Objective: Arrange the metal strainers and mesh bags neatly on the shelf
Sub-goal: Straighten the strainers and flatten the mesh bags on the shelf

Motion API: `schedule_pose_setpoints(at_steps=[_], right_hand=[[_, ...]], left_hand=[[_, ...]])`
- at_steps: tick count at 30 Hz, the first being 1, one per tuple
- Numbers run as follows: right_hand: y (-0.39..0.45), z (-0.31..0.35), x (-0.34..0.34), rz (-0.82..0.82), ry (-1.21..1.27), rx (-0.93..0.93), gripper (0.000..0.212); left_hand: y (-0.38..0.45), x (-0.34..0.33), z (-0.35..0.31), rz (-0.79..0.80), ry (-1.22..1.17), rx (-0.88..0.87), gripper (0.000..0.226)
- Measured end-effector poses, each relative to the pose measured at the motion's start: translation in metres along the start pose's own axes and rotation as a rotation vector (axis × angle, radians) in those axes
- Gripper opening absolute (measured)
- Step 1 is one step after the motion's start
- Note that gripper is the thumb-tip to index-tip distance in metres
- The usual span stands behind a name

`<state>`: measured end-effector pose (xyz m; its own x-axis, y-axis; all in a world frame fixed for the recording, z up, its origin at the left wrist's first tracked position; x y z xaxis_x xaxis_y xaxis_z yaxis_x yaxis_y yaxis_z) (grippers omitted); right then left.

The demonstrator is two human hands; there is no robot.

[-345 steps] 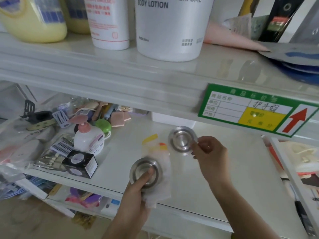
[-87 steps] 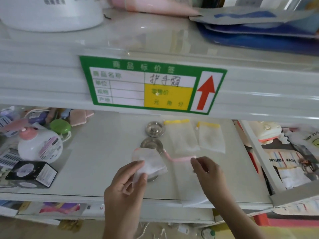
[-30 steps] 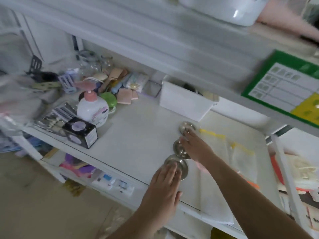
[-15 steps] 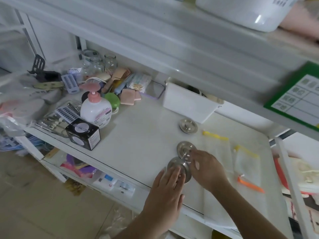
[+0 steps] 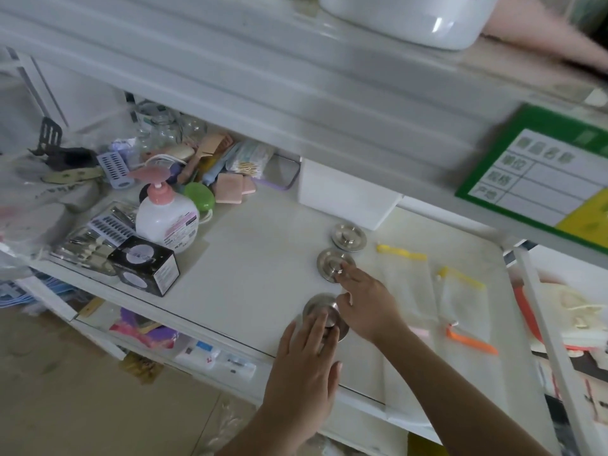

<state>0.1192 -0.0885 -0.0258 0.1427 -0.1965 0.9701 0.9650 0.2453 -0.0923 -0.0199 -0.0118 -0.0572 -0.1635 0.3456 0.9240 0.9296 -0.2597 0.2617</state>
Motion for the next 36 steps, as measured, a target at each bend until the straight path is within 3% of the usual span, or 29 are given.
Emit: schedule_pose_setpoints(at_steps=[6,11,21,24,28,32,36], right_hand=[[-0.001,-0.001,0.002,-0.013,-0.001,-0.001,0.054],[-0.007,-0.007,0.0,-0.034,-0.029,0.015,0.07],[-0.017,-0.008,-0.002,-0.049,-0.002,0.056,0.063],[-0.016,-0.008,-0.003,-0.071,0.009,0.072,0.053],[-0.016,-0.01,0.004,-0.147,0.077,0.099,0.053],[-0.002,-0.068,0.029,-0.298,0.189,-0.103,0.058],[0.016,-0.136,0.009,-0.078,-0.093,-0.28,0.061]], left_hand=[[0.001,0.003,0.005,0.007,0.013,0.026,0.051],[-0.001,0.001,0.002,0.018,0.004,0.023,0.052],[-0.01,0.0,0.0,-0.017,0.014,-0.03,0.051],[-0.011,0.001,0.0,-0.023,0.009,-0.034,0.051],[-0.012,0.003,-0.002,-0.034,0.011,-0.035,0.051],[-0.018,0.007,-0.008,-0.095,-0.009,-0.079,0.052],[-0.03,0.006,-0.024,-0.122,-0.041,-0.139,0.054]])
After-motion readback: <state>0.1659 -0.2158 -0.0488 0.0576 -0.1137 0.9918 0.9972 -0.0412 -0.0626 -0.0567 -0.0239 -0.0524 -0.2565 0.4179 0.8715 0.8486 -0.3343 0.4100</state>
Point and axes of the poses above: each hand's wrist, its own y-axis towards the middle knuckle, its own x-axis out of the back of the hand, z = x × y, the point moved 7 cm from there along y, towards the middle knuckle, and after that the axes turned 14 degrees about -x, right-handed, at the moved point
